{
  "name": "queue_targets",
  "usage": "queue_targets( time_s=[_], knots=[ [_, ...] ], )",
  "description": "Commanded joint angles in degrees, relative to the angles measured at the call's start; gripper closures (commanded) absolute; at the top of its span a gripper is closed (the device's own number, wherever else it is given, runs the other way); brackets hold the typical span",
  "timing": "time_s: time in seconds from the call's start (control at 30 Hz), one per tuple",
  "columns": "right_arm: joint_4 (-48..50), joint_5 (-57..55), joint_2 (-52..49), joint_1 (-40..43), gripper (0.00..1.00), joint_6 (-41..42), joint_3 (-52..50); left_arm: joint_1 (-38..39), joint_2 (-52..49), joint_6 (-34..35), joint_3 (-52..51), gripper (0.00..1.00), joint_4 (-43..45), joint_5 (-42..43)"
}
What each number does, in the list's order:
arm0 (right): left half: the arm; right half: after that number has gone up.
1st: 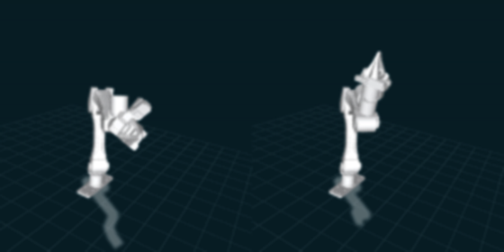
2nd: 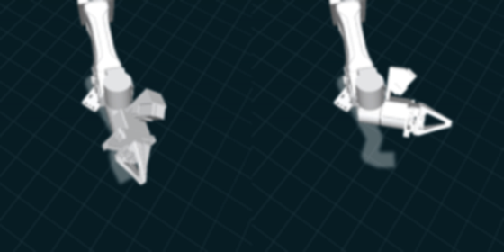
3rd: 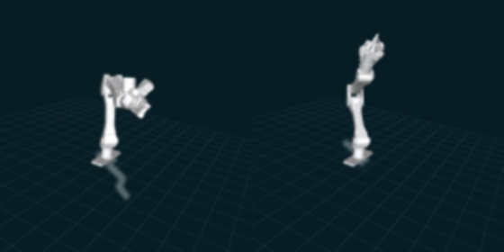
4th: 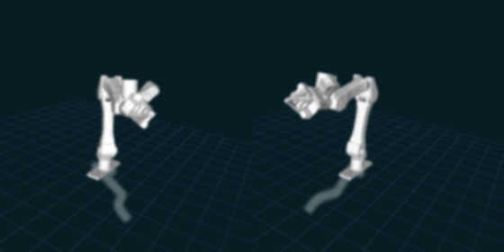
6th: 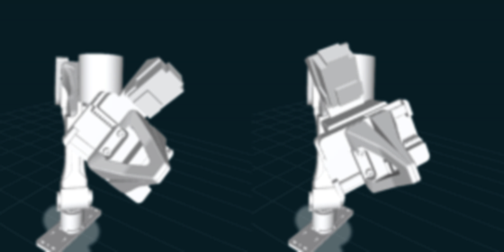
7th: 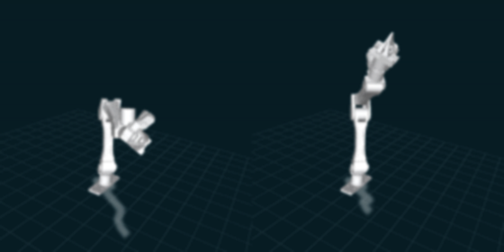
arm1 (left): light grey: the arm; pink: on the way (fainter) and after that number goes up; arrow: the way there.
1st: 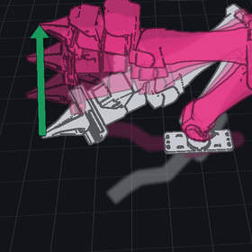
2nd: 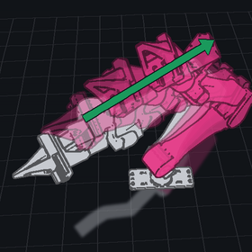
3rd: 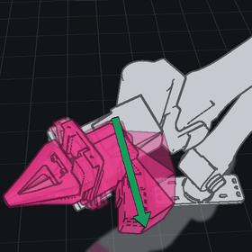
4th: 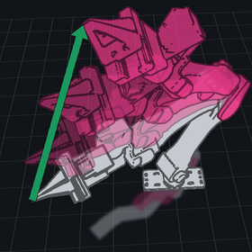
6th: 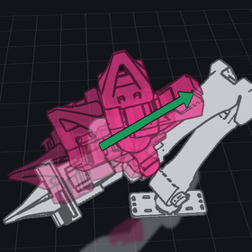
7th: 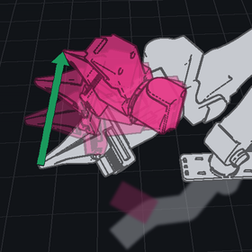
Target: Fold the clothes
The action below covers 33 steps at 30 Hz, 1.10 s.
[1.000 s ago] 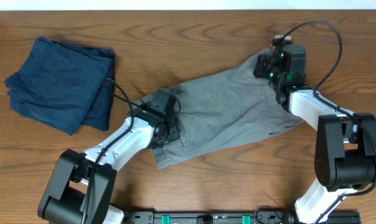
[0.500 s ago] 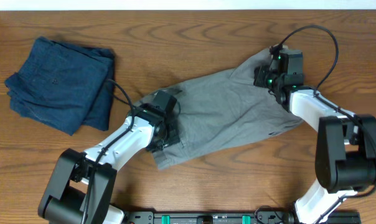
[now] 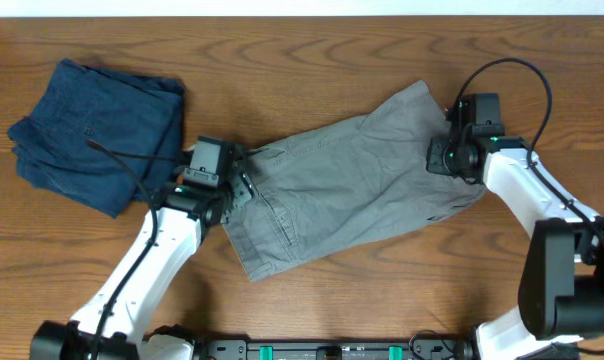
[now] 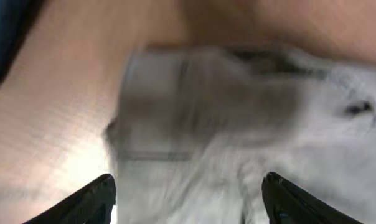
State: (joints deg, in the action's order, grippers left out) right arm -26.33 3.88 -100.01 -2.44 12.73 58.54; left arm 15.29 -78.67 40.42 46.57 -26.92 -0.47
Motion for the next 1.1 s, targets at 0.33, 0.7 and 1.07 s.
queue_targets(
  time_s=[0.33,0.7,1.07],
  knots=[
    [-14.62,-15.50,-4.85,1.51,0.78,11.06,0.20,-0.92,-13.97,-2.23,-0.11,0.23,8.87,-1.88],
    [-21.62,-14.75,-4.50,3.28,0.85,15.96,0.31,-1.14,-13.73,-2.75,0.31,0.23,6.49,9.16],
    [-21.46,-6.34,4.92,3.26,0.53,10.40,5.25,-2.36,2.71,-1.20,0.13,0.04,-9.84,15.06]
  ],
)
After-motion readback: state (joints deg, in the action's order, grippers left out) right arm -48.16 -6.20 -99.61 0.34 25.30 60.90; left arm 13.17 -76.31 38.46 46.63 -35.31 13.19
